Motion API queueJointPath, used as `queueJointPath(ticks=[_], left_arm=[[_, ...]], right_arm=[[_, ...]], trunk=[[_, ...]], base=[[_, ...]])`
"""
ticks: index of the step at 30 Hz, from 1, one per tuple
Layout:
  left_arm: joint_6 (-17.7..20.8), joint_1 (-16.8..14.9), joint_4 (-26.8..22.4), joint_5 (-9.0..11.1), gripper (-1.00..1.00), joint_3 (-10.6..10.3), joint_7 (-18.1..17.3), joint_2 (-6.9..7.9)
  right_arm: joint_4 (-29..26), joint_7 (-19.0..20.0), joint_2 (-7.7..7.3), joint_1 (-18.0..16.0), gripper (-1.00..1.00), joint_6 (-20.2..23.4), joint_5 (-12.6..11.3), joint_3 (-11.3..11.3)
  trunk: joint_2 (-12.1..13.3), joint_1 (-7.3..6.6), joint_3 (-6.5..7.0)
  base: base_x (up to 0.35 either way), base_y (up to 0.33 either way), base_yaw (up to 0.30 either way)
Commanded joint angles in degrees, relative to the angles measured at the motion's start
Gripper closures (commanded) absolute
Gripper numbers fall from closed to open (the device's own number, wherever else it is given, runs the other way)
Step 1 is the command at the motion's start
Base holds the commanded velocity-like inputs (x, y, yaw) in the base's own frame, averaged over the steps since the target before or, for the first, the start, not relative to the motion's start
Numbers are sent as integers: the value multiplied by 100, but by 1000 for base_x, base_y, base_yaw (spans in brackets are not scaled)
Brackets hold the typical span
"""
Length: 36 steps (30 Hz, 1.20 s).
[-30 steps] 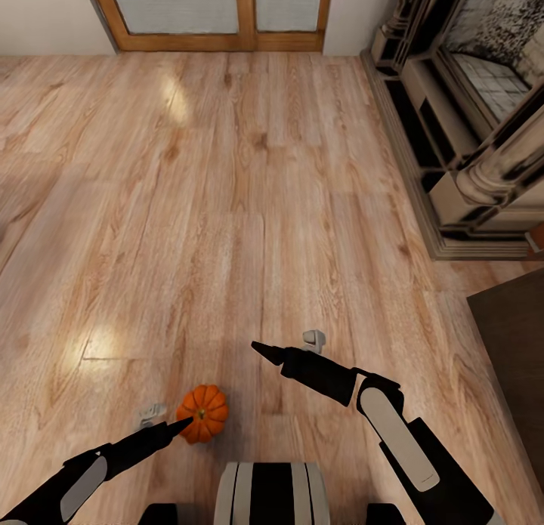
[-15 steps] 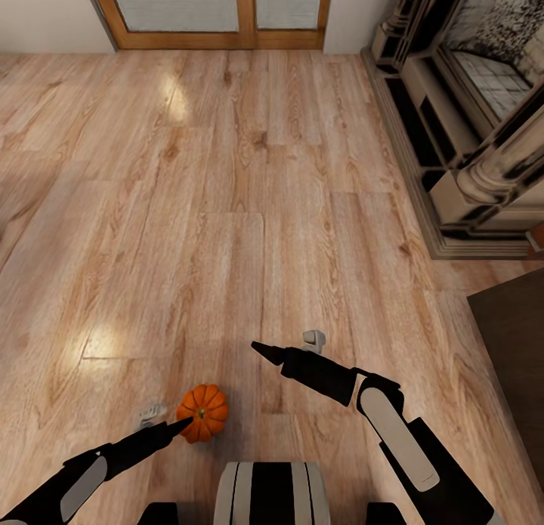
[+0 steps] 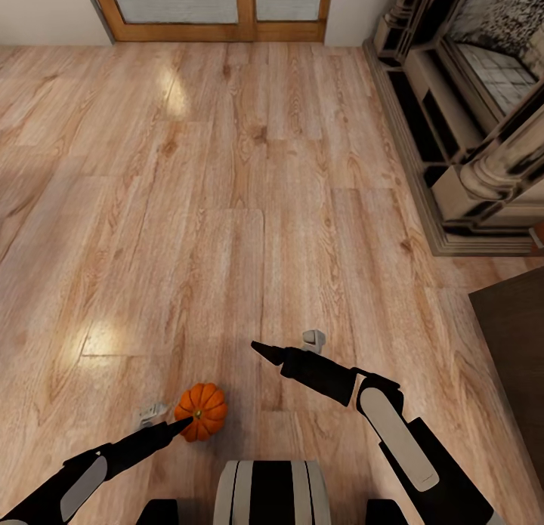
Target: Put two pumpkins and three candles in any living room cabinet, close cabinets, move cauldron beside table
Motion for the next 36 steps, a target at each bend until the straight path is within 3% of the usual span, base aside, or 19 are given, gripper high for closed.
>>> queueJointPath(ticks=[1, 16, 20, 36], left_arm=[[40, -3, -3, 60, -100, -23, -4, 6], [42, -3, -3, 60, -100, -22, -19, 8], [44, -3, -3, 60, -100, -16, -20, 11], [39, -3, -12, 61, -100, -18, -20, 6]], right_arm=[[-1, 7, -3, -4, -100, 14, -7, 2], [-1, 7, -4, -5, -100, 14, -7, 2], [-1, 7, -6, -2, -100, 14, -7, 2], [-1, 8, -11, -4, -100, 14, -7, 2]], trunk=[[-1, -1, -3], [-1, -1, -3], [-7, 9, -91], [-7, 9, -91]], base=[[0, 0, 0], [0, 0, 0], [0, 0, 0], [0, 0, 0]])
